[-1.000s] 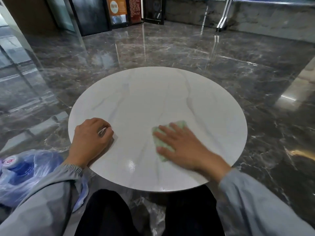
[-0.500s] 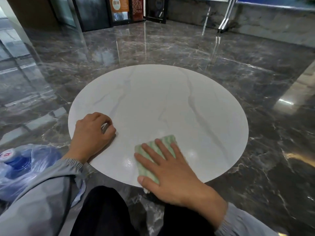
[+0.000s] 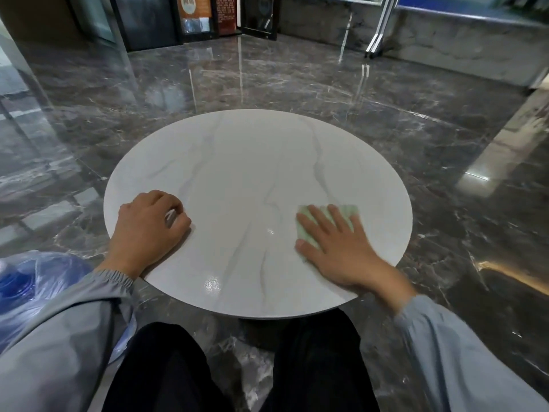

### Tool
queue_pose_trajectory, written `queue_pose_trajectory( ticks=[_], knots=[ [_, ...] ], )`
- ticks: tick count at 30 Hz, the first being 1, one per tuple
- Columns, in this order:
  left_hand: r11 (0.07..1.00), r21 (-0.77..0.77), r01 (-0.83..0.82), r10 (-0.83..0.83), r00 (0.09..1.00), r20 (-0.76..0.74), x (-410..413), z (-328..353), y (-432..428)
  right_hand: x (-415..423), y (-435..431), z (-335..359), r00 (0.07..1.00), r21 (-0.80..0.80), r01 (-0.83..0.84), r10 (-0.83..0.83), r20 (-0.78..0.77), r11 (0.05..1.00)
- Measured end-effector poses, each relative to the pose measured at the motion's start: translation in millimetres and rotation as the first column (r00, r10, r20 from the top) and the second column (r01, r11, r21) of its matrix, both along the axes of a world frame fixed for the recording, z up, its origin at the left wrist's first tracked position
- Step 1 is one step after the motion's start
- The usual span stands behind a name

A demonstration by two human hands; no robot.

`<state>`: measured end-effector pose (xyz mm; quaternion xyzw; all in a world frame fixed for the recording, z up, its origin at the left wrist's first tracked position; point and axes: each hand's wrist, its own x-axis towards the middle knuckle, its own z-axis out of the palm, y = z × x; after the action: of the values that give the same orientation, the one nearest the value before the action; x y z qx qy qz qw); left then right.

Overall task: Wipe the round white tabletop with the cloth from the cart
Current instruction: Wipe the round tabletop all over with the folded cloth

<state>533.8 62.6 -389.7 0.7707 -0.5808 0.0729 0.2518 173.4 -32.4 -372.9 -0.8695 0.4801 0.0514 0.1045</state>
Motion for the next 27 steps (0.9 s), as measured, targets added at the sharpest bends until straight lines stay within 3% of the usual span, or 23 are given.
queue_pose_trajectory(
  ticks=[3, 7, 9, 14, 17, 19, 24, 27],
  knots=[
    [1.000, 0.008, -0.001, 0.001, 1.000, 0.009, -1, 1, 1, 20, 77, -1, 0.969, -0.052, -0.238, 0.240, 0.050, 0.970],
    [1.000, 0.017, 0.001, -0.001, 1.000, 0.008, 1, 1, 1, 3, 80, 5, 0.950, -0.037, -0.299, 0.301, 0.087, 0.953],
    [1.000, 0.015, -0.001, 0.001, 1.000, 0.004, 2, 1, 1, -17, 45, 5, 0.973, -0.043, -0.223, 0.226, 0.051, 0.974],
    [1.000, 0.011, -0.003, 0.003, 1.000, 0.012, 2, 0, 1, -82, -50, 4, 0.986, -0.017, 0.164, -0.164, 0.020, 0.986],
    [1.000, 0.020, -0.003, 0.003, 1.000, 0.006, 2, 2, 0, -74, -54, 0, 0.975, -0.009, 0.223, -0.223, -0.016, 0.975],
    [1.000, 0.019, -0.002, 0.002, 1.000, 0.001, 0, 2, 0, -48, -28, 1, 0.987, -0.004, 0.155, -0.156, -0.036, 0.988],
    [1.000, 0.016, -0.003, 0.003, 1.000, -0.003, -2, 3, 2, 24, 89, 0, 0.971, -0.065, -0.235, 0.237, 0.037, 0.970],
    [1.000, 0.017, -0.001, 0.002, 1.000, -0.007, -1, 4, 3, 27, 106, -2, 0.944, -0.072, -0.309, 0.315, 0.102, 0.948]
  ],
)
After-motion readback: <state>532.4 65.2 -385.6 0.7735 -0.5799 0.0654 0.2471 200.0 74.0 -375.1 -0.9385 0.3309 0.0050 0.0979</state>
